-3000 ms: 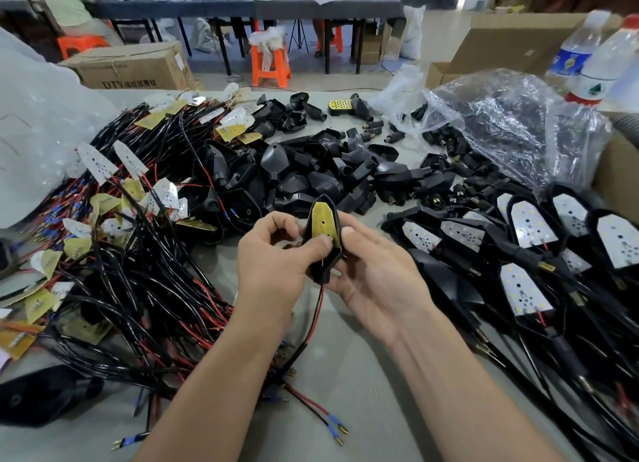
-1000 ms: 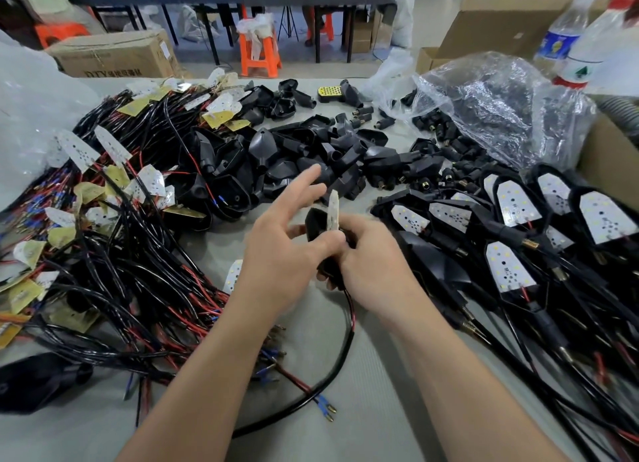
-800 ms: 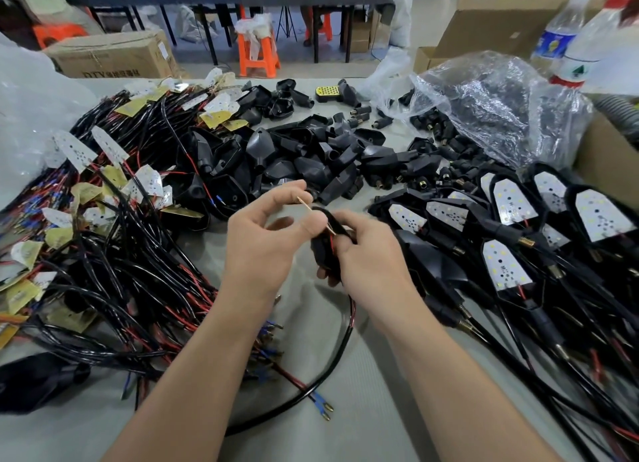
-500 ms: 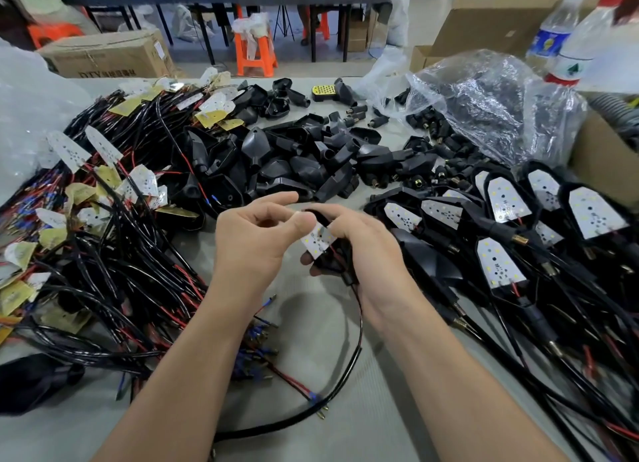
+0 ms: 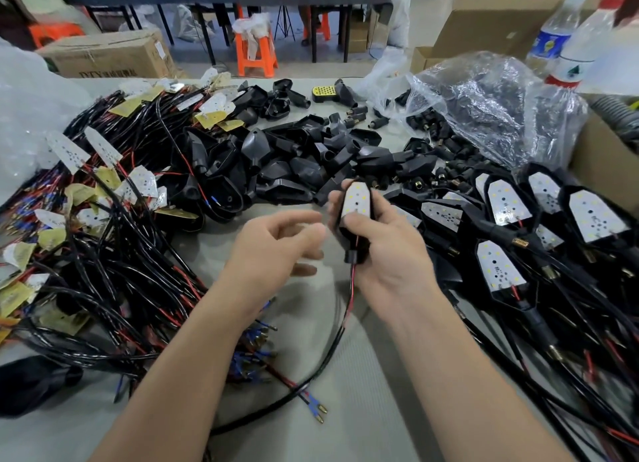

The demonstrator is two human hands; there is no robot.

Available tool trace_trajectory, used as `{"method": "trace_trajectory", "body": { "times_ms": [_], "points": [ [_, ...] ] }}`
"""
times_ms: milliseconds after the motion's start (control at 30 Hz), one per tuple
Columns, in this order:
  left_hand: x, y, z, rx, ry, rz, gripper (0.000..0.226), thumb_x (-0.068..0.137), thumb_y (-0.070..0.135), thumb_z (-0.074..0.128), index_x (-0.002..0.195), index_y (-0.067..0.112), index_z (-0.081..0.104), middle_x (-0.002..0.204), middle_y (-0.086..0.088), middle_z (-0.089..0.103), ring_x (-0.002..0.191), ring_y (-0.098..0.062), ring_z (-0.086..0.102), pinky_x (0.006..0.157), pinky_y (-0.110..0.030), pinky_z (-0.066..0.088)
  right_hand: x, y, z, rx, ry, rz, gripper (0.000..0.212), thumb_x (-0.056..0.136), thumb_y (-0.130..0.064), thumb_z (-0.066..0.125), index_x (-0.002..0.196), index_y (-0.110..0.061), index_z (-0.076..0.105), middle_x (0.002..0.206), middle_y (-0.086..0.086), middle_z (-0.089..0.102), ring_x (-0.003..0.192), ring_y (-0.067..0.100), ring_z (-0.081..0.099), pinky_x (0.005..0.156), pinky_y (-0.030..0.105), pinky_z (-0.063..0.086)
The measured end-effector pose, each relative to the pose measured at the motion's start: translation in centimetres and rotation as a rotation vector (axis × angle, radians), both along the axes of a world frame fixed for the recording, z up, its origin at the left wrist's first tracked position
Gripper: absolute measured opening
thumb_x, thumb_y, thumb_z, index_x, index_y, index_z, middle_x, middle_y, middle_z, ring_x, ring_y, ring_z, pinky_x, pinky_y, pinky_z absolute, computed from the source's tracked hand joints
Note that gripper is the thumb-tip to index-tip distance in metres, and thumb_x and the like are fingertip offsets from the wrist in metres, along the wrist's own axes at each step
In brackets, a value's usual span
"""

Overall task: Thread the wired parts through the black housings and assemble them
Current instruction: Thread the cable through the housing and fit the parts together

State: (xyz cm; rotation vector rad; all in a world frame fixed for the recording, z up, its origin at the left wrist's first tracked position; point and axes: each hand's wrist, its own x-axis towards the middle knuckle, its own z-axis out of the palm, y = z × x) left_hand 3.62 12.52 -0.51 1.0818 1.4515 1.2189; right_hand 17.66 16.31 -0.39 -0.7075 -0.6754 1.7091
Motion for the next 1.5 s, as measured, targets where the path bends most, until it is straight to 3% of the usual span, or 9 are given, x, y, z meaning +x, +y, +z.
{"method": "trace_trajectory", "body": {
  "times_ms": [233,367,567,800,967,1100,1233,1333,1500],
  "points": [
    [0.9,-1.4,0.2,-0.243,0.215,-0.553,0.059,0.086,-0.008,0.072,0.125,0.033,0.058,0.089,0.001,0.079,0.072,-0.012,0.070,0.066,-0.024,0.058,2.4,1.9,1.0,-0.037,0.139,-0.276,0.032,0.094,0.021,0.041,0.113,-0.001,0.056,0.106,0.018,0.069,0.094,0.029,0.064,0.086,0.037,0.058],
    [-0.3,-0.7,0.5,-0.118,0.317,-0.269,0.053,0.079,-0.016,0.071,0.116,0.021,0.072,0.077,0.002,0.077,0.063,-0.007,0.065,0.064,-0.020,0.053,3.6,2.0,1.0,-0.056,-0.011,-0.288,0.029,0.091,0.017,0.048,0.114,0.001,0.057,0.110,0.021,0.074,0.091,0.029,0.068,0.079,0.041,0.058],
    [-1.2,-0.7,-0.2,0.307,0.593,0.268,0.027,0.086,0.009,0.080,0.097,0.033,0.079,0.081,0.027,0.074,0.082,0.011,0.070,0.076,-0.008,0.054,3.8,1.3,1.1,0.146,-0.486,-0.267,0.023,0.086,0.009,0.066,0.091,-0.013,0.065,0.085,0.010,0.064,0.080,0.022,0.057,0.073,0.038,0.051],
    [-0.7,-0.8,-0.1,0.429,0.622,0.133,0.036,0.089,0.008,0.078,0.116,0.033,0.077,0.097,0.031,0.073,0.093,0.011,0.070,0.087,-0.016,0.056,4.3,0.8,1.3,0.153,-0.549,-0.103,0.025,0.083,0.010,0.065,0.076,-0.014,0.060,0.074,0.005,0.068,0.062,0.017,0.062,0.048,0.026,0.046],
    [-0.4,-0.6,-0.2,0.290,0.597,-0.128,0.049,0.090,0.007,0.075,0.126,0.041,0.070,0.093,0.032,0.075,0.094,0.012,0.069,0.089,-0.013,0.053,4.5,1.0,1.6,0.128,-0.480,-0.335,0.015,0.087,0.011,0.063,0.085,-0.004,0.062,0.078,0.014,0.067,0.071,0.028,0.068,0.067,0.056,0.063],
    [0.6,-0.3,-0.1,0.157,0.288,-0.176,0.050,0.089,0.001,0.073,0.116,0.043,0.069,0.085,0.009,0.080,0.086,-0.010,0.076,0.078,-0.024,0.060,4.6,0.9,1.6,0.157,-0.512,-0.302,0.019,0.084,0.009,0.065,0.078,-0.009,0.063,0.071,0.007,0.069,0.064,0.023,0.069,0.066,0.053,0.060],
    [-0.8,-0.5,0.3,-0.019,0.149,-0.135,0.021,0.083,0.007,0.082,0.094,0.024,0.081,0.083,-0.005,0.080,0.070,-0.017,0.075,0.066,-0.023,0.060,4.9,1.2,1.6,0.075,-0.417,-0.424,0.019,0.085,0.008,0.065,0.079,-0.010,0.063,0.080,0.013,0.068,0.067,0.028,0.067,0.049,0.030,0.054],
    [-1.6,-0.6,0.6,-0.070,0.057,-0.083,0.014,0.087,0.000,0.076,0.081,0.012,0.081,0.079,-0.014,0.078,0.060,-0.019,0.071,0.058,-0.025,0.059,5.3,1.3,1.7,0.069,-0.398,-0.445,0.023,0.084,0.008,0.065,0.075,-0.013,0.063,0.080,0.012,0.067,0.064,0.023,0.067,0.051,0.030,0.054],
    [-1.4,-0.8,0.6,0.177,0.427,0.128,0.022,0.088,0.011,0.079,0.089,0.033,0.080,0.070,0.009,0.076,0.065,-0.006,0.073,0.065,-0.017,0.058,4.2,0.9,1.3,0.184,-0.607,-0.374,0.016,0.073,0.003,0.065,0.070,-0.011,0.060,0.067,0.014,0.062,0.055,0.020,0.063,0.043,0.026,0.045]
  ]
}}
